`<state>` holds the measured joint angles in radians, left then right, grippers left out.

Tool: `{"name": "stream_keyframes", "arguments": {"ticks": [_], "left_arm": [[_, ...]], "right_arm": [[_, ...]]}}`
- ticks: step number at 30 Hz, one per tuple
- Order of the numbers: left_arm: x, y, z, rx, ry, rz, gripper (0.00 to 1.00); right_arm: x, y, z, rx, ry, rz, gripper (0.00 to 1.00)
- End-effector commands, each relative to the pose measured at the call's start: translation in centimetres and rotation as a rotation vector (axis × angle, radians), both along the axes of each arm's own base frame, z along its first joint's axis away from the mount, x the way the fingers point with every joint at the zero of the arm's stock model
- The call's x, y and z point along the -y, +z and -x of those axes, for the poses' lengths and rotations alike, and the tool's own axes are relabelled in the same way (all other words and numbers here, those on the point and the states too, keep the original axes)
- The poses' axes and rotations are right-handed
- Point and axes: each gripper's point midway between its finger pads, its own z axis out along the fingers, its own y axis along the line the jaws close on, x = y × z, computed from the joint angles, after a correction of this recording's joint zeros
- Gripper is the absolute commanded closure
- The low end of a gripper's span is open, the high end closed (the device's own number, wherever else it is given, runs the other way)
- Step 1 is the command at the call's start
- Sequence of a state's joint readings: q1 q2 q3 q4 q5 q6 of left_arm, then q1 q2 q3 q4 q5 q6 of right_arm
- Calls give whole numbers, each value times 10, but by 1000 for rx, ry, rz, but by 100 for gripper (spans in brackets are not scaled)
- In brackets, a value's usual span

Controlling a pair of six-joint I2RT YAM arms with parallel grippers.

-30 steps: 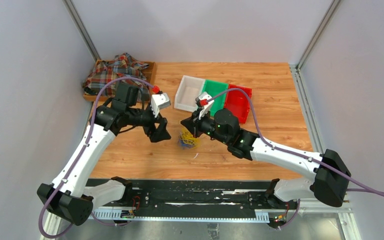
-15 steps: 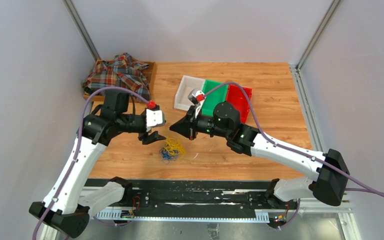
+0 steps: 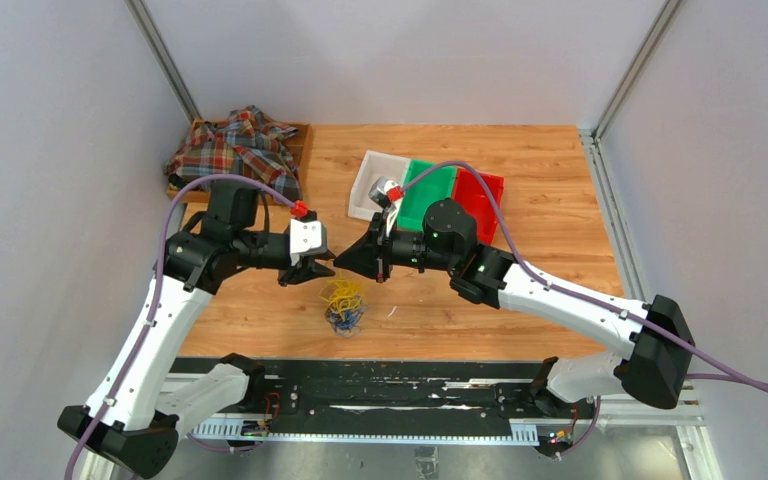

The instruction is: Untangle the cables

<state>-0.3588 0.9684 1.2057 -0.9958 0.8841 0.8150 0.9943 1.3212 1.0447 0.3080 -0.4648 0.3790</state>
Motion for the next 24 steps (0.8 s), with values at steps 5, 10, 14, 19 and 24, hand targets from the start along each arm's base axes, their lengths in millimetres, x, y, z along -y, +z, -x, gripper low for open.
{"name": "stream_keyframes", "arguments": {"ticks": [5,10,14,19,24], "left_arm": [[1,0,-20,-80,183,63,89],[-14,20,-54,31,448,152,99],[-15,37,-58,72,511,209,99],[-15,44,-58,62,538,237,100],[-14,52,-64,-23,610,271,99]], "right_arm": [[1,25,4,17,14,-47,99],[13,21,-15,34,-126,-51,99],[27,19,-34,57,-266,-68,99],[33,17,-41,71,-320,-68,82],[31,9,-42,137,-385,-78,54]]}}
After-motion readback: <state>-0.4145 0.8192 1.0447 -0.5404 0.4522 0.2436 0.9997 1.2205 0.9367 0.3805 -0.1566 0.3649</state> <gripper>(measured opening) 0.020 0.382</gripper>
